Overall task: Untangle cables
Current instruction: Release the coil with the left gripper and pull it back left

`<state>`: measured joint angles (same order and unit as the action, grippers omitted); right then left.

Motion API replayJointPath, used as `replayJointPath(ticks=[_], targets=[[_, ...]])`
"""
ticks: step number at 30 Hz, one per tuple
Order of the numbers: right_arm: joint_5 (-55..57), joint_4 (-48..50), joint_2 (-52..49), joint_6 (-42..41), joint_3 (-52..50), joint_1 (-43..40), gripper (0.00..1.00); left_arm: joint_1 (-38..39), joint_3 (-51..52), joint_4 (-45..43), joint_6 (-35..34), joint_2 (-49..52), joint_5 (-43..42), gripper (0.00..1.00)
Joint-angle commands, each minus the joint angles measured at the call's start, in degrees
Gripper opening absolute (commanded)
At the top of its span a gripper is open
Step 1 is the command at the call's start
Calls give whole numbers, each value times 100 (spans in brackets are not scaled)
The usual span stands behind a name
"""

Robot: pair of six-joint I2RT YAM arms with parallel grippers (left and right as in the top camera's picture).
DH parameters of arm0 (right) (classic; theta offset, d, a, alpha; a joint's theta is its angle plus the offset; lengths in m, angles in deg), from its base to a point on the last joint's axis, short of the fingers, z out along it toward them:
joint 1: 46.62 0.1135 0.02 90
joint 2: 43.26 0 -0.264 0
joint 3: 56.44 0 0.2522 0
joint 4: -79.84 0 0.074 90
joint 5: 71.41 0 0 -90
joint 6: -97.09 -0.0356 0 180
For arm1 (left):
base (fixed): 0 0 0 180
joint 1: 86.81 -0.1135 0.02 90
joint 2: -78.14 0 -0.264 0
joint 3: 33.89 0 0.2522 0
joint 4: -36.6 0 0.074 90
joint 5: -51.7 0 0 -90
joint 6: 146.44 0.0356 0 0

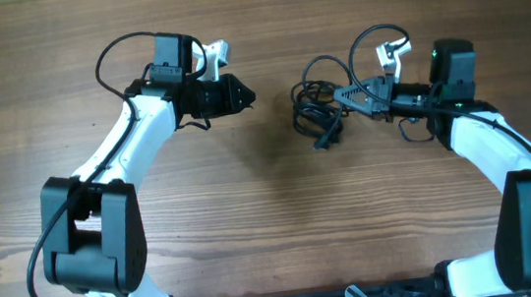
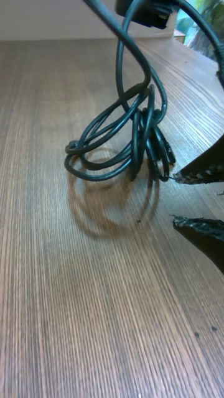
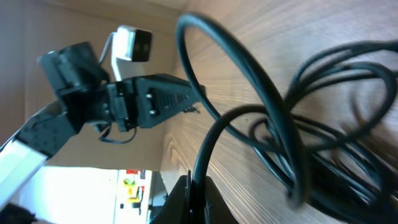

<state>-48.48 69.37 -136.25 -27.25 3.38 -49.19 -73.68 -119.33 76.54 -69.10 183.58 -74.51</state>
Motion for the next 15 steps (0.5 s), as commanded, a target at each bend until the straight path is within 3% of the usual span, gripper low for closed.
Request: replayJointPath(ticks=[1,5,9,12,15], targets=[[321,-210,138,138,42,13,6,26,42,-48,-111,-129,343,23],[426,-195,138,136,42,13,31,26,42,-94,-109,-127,586,27],[424,-136,138,-107,42,13,34,26,42,-160,-107,-120,632,28],[424,-120,138,-372,42,13,46,26,42,-164,-105,-120,688,28],[426,-122,138,-374,42,13,49,26,44,-149,-107,-118,835,28]])
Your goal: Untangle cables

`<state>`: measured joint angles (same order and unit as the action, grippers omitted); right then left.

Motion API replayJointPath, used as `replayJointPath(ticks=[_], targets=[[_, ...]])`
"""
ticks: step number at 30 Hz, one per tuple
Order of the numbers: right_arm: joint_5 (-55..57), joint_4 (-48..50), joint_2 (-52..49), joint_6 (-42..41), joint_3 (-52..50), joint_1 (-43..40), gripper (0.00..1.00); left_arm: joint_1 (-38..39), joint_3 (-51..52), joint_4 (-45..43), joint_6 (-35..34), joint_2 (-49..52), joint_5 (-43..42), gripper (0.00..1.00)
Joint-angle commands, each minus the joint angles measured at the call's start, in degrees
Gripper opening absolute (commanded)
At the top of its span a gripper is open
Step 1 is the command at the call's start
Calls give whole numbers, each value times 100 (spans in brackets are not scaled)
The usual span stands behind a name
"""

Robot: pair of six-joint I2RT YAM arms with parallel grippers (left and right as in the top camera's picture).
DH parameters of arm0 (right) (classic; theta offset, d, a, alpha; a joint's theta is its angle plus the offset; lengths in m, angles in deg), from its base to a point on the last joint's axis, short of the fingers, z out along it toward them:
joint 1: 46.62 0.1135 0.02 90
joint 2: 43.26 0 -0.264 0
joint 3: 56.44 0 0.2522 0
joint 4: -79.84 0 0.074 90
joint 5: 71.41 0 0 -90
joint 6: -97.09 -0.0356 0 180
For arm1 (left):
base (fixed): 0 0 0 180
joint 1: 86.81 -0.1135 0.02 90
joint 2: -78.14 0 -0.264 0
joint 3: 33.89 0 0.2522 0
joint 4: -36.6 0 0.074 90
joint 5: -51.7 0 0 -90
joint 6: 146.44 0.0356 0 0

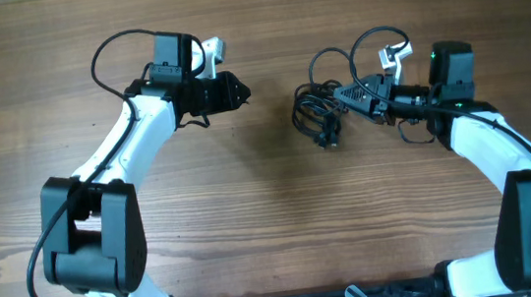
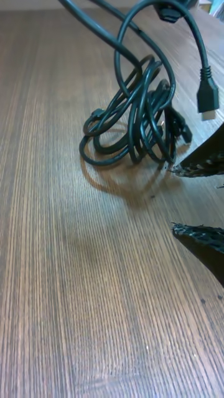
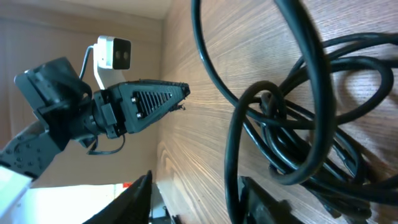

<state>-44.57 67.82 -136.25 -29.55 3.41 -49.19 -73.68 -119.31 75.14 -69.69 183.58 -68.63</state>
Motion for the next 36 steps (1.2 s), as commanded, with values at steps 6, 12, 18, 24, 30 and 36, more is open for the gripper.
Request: replayJointPath(ticks=[6,12,18,24,30,36], targets=[[7,31,138,-584,39,13,57,26,44,46,-48,-118,282,27],[-175,-188,138,-675,39,87,57,26,44,50,-48,-118,282,27],[44,-623,138,-245,37,487,57,26,46,48,-48,-118,282,26],[442,-656,138,-238,39,855,57,26,46,52,-48,-118,282,26],[-780,2,138,-328,39,898,57,26,50,50,-48,-118,284,26],[-1580,977,138,-695,39,898,56,26,52,50,-48,-118,282,26]])
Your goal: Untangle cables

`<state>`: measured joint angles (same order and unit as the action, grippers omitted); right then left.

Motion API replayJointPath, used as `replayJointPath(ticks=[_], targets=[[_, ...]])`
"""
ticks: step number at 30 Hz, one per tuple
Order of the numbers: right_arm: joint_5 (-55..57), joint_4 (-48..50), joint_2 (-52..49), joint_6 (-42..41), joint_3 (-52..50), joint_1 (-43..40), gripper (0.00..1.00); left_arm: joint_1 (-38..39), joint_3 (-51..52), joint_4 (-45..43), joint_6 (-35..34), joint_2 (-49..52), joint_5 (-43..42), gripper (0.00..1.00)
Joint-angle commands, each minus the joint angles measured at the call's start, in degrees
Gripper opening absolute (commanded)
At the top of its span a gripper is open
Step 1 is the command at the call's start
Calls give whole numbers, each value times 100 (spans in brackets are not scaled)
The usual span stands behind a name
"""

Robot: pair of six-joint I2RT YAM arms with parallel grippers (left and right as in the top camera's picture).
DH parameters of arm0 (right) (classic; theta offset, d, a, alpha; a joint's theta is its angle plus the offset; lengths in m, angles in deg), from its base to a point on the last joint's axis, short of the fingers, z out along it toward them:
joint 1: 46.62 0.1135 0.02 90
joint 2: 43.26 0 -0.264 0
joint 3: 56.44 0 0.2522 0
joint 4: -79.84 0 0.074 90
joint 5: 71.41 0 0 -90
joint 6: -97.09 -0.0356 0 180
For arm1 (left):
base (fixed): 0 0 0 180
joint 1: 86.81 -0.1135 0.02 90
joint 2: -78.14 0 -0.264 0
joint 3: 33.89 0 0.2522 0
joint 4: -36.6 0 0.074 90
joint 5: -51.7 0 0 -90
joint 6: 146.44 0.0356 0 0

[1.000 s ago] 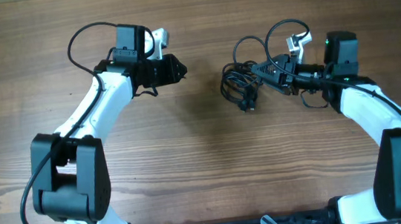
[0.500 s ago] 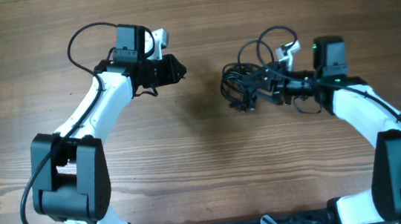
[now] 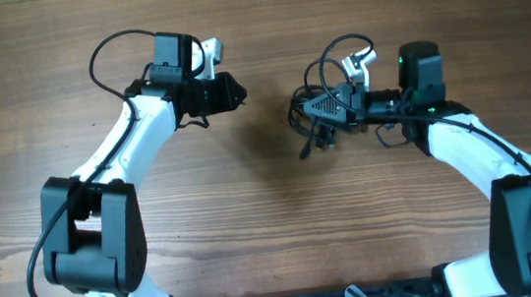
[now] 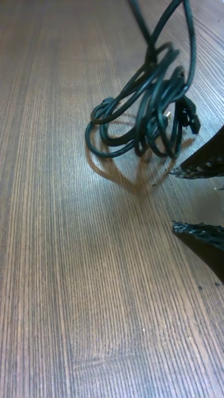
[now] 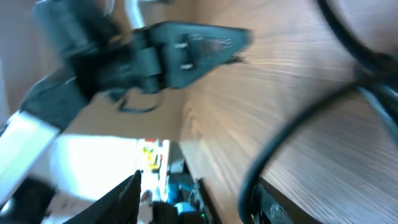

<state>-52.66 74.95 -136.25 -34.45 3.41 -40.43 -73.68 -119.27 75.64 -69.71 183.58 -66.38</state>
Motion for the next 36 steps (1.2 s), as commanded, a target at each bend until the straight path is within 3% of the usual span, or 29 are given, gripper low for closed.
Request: replayJointPath(ticks=[1,8,9,10,13,15,17,21,25,30,32,36], targets=[[-769,378,138,-251,39,22,56,26,48,2,-46,-118,57,26],[-332,439,138,-219,39,22,56,26,48,20,-44,-118,57,23],[-339,439,138,-245,39,22,54,26,48,20,-44,-118,57,21],[-334,448,140,-315,39,22,44,26,48,35,-44,-118,52,18],[-109,511,140,-369,39,22,39,26,46,116,608,-118,-669,20],[94,509,140,-391,39,22,22,24,44,227,1572,-129,-2070,28],[199,507,140,-380,39,24,12,22,44,365,2308,-177,-3195,36],[457,387,138,-356,39,28,7,44,44,387,2535,-293,-3978,59],[1067,7,138,-177,37,39,4,181,46,531,2942,-304,-4048,65],[1735,-431,138,-50,39,39,4,356,46,824,3237,-302,-3919,61],[1738,-420,138,-72,37,39,4,498,46,826,3187,-291,-3504,51],[1722,-339,138,-269,39,39,4,782,46,824,2732,-291,-2441,53]])
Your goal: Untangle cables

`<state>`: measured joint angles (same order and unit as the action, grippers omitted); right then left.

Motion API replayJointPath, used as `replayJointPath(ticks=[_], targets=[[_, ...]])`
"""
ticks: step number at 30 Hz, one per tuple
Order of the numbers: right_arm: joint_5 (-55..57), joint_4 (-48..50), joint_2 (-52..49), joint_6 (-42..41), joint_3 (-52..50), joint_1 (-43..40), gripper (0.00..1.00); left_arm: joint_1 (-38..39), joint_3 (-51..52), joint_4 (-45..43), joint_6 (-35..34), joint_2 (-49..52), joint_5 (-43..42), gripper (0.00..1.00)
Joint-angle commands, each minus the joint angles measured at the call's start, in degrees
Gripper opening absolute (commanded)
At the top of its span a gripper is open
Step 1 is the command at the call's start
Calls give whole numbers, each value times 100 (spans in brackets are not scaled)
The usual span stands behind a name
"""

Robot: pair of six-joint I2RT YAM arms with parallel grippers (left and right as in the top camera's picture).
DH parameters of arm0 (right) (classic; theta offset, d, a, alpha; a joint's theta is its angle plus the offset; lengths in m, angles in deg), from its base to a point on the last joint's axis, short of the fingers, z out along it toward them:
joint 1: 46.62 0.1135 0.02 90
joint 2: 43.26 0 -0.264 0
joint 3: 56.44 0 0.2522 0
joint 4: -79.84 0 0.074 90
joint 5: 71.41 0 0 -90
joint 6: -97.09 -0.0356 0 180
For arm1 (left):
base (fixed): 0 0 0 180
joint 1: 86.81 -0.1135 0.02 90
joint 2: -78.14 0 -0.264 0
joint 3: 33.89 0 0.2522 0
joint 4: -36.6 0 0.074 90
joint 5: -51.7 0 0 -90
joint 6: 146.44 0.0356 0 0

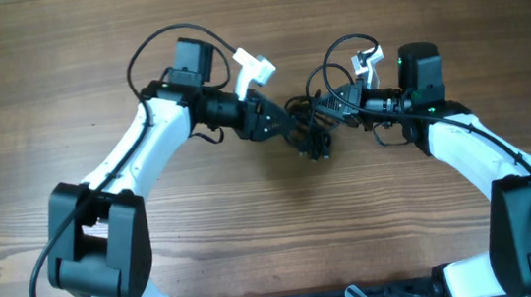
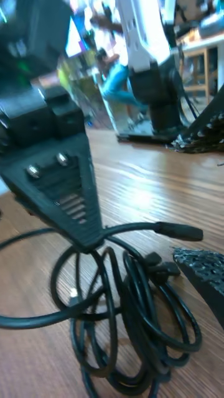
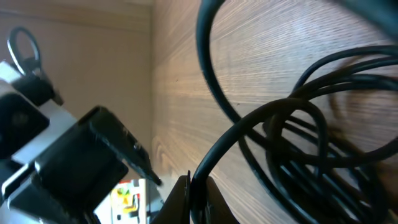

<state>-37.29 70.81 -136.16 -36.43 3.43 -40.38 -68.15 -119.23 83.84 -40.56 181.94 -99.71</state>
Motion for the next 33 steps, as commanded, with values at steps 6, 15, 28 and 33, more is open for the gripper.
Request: replayJointPath(ticks=[6,15,28,33], targets=[[-166,361,129,-608,37,35,4,553,42,-118,-181,-127,1121,50],[-612,540,129,-715,37,35,4,610,42,-361,-483,-127,1259,56],[-678,960,129,-896,37,35,4,713,42,-328,-479,-125,1268,7],[-568,990,129,-531,35,31,20,710,42,-304,-483,-125,1266,4]])
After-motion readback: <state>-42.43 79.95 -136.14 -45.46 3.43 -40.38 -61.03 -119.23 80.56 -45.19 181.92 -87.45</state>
